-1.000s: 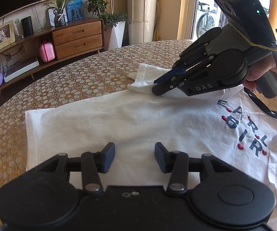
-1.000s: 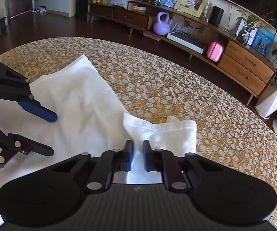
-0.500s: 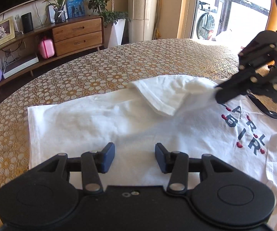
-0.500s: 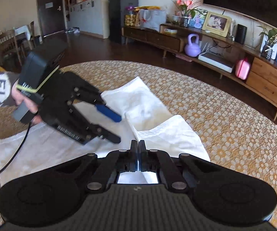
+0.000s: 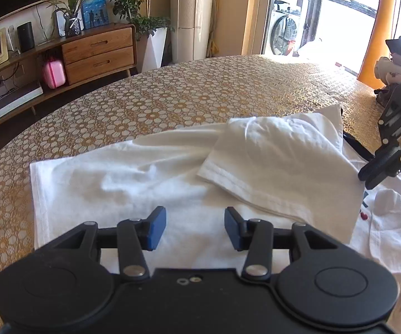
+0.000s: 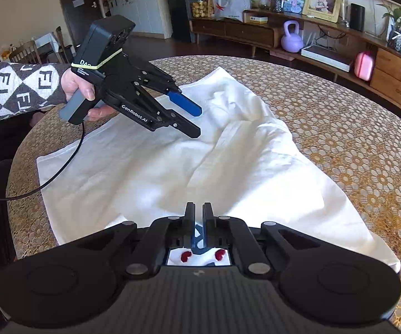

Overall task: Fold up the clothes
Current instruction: 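Grasp the shirt side again with the right gripper and fold it over the print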

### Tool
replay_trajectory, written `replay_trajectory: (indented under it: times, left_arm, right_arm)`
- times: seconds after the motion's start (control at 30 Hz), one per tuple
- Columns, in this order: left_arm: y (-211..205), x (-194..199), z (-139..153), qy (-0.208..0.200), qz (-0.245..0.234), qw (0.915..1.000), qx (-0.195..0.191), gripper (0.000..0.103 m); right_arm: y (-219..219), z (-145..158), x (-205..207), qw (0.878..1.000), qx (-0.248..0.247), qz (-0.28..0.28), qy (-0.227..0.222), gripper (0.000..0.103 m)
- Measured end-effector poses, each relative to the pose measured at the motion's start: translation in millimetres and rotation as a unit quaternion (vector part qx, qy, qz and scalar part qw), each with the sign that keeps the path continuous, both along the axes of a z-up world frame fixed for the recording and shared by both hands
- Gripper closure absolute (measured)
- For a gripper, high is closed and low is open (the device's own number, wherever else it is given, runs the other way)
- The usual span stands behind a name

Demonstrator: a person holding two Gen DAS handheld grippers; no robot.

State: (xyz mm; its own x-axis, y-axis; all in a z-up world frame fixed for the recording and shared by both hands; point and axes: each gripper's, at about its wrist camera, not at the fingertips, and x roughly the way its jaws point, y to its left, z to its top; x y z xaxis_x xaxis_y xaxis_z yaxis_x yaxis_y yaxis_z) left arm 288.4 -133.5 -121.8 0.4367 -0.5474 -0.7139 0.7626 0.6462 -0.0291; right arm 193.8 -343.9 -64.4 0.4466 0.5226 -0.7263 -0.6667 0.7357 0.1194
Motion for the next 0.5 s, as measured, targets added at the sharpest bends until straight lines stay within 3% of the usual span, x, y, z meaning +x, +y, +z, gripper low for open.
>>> replay_trajectory:
  times: [0.13, 0.3, 0.5]
  left_arm:
    - [-20.7, 6.7, 13.2, -0.01, -0.008, 0.9998, -0.017, 0.0]
    - [-49.6, -10.7, 14.0, -0.008, -0.058, 0.9976, -0.037, 0.0]
    - [-68.7, -35.4, -14.8, -0.001, -0.106, 0.9943, 0.006, 0.0]
  right_arm:
    - [-18.9, -0.3, -9.5, 0.998, -0.037, -0.055, -0.023, 0.098]
    - [-51.9, -6.6, -15.6, 0.994, -0.028, -0.11, 0.005, 0.097]
    - [-76.8, -14.1, -20.2, 0.985, 0.004, -0.172, 0.008, 0.093]
